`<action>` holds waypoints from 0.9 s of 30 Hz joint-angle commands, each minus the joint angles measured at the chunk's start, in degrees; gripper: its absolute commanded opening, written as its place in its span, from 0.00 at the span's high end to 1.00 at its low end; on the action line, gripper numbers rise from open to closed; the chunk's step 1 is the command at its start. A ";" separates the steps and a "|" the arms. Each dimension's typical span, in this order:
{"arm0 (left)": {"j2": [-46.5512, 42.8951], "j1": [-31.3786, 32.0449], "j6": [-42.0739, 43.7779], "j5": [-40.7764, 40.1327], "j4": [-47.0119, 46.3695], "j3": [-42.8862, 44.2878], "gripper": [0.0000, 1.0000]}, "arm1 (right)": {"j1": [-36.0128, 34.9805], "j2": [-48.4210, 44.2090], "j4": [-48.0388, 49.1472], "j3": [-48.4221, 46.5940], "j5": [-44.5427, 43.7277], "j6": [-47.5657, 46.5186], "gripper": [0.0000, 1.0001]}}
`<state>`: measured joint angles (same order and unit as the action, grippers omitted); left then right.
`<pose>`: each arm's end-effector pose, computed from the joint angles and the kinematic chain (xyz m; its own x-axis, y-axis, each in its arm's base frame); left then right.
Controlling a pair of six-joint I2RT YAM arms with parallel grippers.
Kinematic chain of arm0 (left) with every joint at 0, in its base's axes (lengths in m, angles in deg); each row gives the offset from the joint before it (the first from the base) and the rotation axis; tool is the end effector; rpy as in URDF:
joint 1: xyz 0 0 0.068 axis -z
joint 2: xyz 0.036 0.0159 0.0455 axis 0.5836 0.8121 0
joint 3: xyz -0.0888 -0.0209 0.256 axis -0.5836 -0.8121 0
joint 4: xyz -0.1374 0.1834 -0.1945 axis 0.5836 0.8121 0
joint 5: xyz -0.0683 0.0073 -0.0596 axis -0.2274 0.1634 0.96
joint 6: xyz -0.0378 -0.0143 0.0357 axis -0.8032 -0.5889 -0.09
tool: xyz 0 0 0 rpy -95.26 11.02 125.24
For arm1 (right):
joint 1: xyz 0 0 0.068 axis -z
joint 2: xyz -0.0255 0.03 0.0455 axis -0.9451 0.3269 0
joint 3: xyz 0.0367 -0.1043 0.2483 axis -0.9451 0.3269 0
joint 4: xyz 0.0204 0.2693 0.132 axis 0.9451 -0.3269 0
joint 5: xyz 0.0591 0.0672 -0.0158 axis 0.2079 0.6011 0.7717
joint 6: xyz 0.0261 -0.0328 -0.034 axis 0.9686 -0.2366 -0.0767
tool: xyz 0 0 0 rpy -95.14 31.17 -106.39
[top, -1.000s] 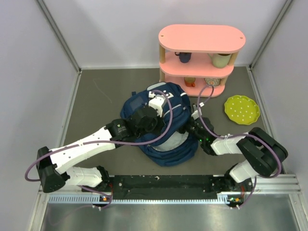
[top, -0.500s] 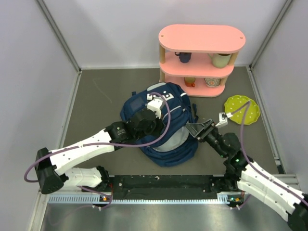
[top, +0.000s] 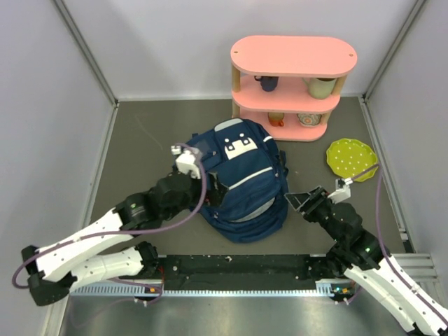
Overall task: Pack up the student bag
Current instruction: Place the stationery in the student bag.
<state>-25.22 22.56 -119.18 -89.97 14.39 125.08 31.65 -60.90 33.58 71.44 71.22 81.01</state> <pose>0.1350 -0.1965 0.3299 -0.5674 -0.0779 -0.8198 0.4111 0.8358 -0.3640 0.1179 0.0869 0.2097 -0.5150 0.6906 -0.5078 -0.0294 0.5778 0.8157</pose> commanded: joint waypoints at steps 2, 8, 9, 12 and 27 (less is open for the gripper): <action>-5.30 -3.76 -6.85 -8.27 4.28 -5.33 0.01 | -0.55 0.23 -4.25 -6.25 -2.30 -2.86 0.41; -4.15 -11.76 -10.56 1.04 -2.90 -14.65 0.01 | -0.64 12.09 -0.22 -11.44 4.20 -5.86 0.39; -4.59 -13.94 -10.73 4.01 -6.48 -17.01 0.01 | -0.46 13.58 3.01 -11.62 6.47 -6.03 0.39; -5.64 -18.86 -11.70 10.44 -12.91 -22.71 0.01 | -0.64 18.33 8.82 -11.53 10.00 -5.77 0.39; -0.29 -23.89 -17.85 24.44 -44.92 -35.74 0.53 | -2.75 26.08 15.00 -7.14 14.14 -3.49 0.39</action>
<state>-26.68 -1.20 -135.44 -67.00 -21.34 91.68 29.88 -34.78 45.52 63.68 84.90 76.93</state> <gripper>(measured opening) 0.614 0.614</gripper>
